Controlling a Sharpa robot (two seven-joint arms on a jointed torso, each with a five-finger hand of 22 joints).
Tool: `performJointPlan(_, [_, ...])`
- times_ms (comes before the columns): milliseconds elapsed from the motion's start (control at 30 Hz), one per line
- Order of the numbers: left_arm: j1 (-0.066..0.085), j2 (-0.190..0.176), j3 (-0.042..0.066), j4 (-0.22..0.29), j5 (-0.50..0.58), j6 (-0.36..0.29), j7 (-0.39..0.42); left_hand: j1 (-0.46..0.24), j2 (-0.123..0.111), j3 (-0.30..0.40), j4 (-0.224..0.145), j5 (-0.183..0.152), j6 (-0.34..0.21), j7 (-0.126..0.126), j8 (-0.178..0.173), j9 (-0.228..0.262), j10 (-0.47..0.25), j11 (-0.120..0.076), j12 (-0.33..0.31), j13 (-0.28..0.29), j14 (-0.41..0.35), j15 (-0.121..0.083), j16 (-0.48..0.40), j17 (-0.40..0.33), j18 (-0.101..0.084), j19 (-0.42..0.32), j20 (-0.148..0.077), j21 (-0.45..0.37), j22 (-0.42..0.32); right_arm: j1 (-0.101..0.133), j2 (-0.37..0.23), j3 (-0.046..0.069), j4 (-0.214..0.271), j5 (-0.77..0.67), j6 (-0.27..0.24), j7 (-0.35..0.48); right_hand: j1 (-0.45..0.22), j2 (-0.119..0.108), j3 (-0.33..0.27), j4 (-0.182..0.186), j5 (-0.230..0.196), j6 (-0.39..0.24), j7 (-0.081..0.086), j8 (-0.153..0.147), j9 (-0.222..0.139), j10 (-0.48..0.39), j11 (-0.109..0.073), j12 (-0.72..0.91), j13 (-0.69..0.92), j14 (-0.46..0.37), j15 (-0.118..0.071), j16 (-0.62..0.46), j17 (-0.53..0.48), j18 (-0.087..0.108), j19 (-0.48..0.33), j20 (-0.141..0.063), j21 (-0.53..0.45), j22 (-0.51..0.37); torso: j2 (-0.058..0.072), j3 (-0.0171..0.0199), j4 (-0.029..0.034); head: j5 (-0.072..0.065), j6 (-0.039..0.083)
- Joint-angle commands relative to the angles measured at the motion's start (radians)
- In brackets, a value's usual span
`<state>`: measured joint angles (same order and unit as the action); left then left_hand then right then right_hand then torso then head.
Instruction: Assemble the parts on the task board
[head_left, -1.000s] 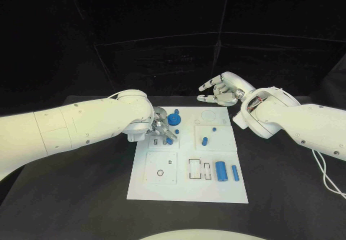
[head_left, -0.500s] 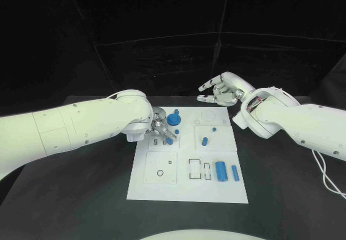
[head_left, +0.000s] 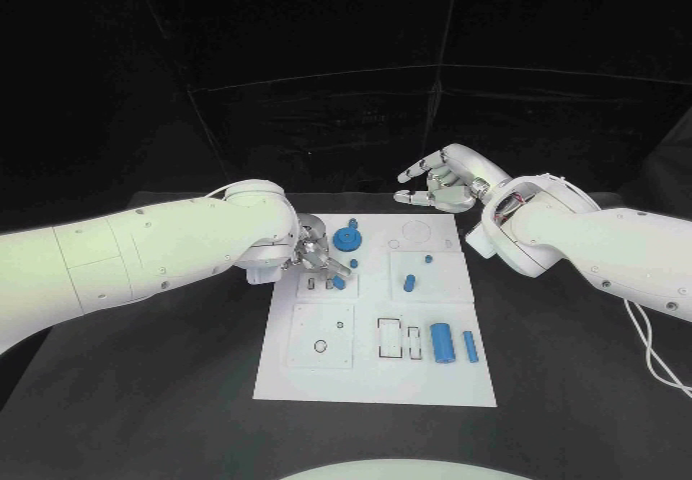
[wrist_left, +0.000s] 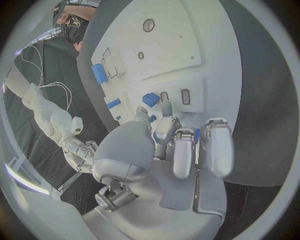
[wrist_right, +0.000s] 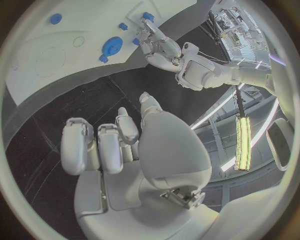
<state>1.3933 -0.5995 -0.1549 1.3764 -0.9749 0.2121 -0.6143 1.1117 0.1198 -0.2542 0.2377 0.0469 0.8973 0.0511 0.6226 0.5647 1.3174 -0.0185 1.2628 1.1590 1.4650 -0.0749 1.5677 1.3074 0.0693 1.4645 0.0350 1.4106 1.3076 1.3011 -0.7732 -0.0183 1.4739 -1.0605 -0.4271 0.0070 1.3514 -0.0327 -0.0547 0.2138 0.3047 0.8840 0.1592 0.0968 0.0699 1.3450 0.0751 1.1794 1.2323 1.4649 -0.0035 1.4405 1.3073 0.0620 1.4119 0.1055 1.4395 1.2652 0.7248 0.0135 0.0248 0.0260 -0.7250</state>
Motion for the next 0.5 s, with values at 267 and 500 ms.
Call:
performJointPlan(267, [0.001,-0.008,0.0,0.017,0.014,0.007,0.003,-0.03,0.007,-0.034,0.028,-0.001,0.015,-0.006,0.01,0.008,0.019,-0.006,0.015,0.016,0.106,-0.011,0.003,0.263,-0.02,0.032,-0.014,0.012,0.035,0.002,0.002,0.001,-0.001,-0.003,0.006,0.008,0.004,0.006,-0.007,0.0,0.006,0.005,0.002,0.005,0.001,-0.005,-0.003,-0.006,0.0,0.059,-0.002,-0.006,0.053,0.002,-0.007,-0.003,-0.005,0.0,0.0,0.0003,-0.0005,0.001,-0.001])
performJointPlan(500, [0.001,-0.01,0.0,0.025,0.031,0.008,0.001,-0.03,0.009,-0.037,0.031,0.0,0.018,-0.007,0.012,0.01,0.023,-0.007,0.018,0.02,0.106,-0.012,0.003,0.263,-0.021,0.033,-0.015,0.013,0.038,0.002,0.002,0.001,-0.003,-0.003,0.008,0.008,0.004,0.006,-0.007,0.0,0.006,0.005,0.002,0.005,0.001,-0.005,-0.003,-0.006,0.0,0.059,-0.002,-0.006,0.053,0.002,-0.007,-0.003,-0.005,0.0,0.0,0.0002,0.0003,0.002,-0.003])
